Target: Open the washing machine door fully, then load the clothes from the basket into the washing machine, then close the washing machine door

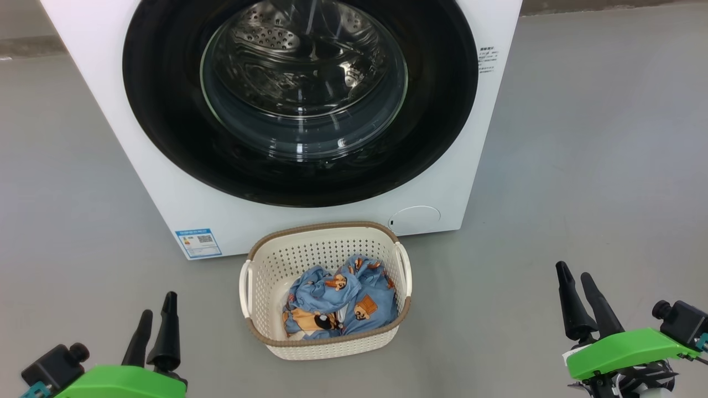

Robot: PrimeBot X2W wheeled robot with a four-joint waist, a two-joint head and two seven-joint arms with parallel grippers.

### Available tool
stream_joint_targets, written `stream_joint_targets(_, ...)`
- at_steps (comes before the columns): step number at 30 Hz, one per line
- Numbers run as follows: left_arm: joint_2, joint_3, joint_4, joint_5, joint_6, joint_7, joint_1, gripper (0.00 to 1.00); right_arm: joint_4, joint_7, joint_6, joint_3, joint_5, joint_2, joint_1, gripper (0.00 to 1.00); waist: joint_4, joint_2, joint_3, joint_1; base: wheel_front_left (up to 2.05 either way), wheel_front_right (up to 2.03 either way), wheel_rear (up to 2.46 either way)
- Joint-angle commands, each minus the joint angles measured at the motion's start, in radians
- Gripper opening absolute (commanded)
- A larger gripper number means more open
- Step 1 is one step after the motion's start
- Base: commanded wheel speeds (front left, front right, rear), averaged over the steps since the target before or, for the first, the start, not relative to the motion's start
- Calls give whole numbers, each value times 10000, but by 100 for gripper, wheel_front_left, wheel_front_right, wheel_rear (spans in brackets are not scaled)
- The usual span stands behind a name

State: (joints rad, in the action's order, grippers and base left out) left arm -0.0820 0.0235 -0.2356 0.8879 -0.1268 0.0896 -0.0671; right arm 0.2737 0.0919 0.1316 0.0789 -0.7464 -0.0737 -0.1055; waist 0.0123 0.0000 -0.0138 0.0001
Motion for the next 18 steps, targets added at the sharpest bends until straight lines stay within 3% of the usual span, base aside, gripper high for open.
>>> stream_joint_targets(1,-241,-138,333,-309,-24,173,-482,100,-312,160,-5,-128,360,-162,-443,100,-5,0,-7,-1,0,0,0)
stream_joint_targets(18,-484,36,469,-2179,-28,645,-565,100,-524,629,-7,-72,2489,-213,-669,100,28,0,-47,-1,0,0,0)
